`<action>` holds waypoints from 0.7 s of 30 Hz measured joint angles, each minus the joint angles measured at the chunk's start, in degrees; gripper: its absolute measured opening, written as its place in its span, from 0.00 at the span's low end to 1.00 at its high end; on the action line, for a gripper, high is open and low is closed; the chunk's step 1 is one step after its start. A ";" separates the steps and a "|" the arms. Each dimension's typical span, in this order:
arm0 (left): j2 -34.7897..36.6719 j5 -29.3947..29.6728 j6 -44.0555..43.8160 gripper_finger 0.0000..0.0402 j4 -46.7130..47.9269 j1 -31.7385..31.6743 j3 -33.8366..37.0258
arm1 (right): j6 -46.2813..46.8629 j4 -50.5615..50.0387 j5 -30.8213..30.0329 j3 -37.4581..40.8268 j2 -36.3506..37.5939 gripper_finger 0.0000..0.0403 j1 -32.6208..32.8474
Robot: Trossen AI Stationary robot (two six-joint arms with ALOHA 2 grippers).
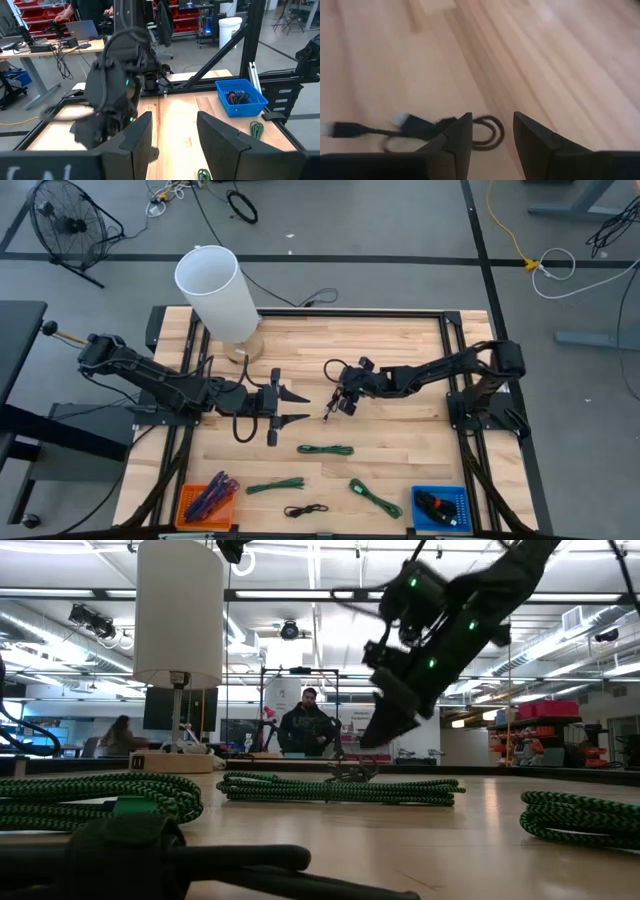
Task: Pick & Place USB Port
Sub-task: Put the black charger cable into the blue bin
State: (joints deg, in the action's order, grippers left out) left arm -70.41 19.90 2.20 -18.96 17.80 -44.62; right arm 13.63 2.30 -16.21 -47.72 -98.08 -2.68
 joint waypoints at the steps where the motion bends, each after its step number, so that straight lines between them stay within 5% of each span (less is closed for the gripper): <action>1: 0.00 0.00 0.00 0.41 0.00 0.00 0.00 | -0.58 0.47 -0.02 0.00 -1.26 0.36 -0.27; 16: -0.02 0.02 0.02 0.41 0.48 0.00 0.00 | -1.21 2.35 5.29 -0.35 -4.07 0.34 -4.11; 21: -0.02 0.01 0.00 0.41 0.46 0.00 0.00 | -1.99 1.95 8.04 -0.35 -4.07 0.13 -4.09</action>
State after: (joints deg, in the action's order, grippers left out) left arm -70.43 19.91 2.20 -18.50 17.80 -44.62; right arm 11.64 4.25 -8.17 -48.07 -102.15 -6.77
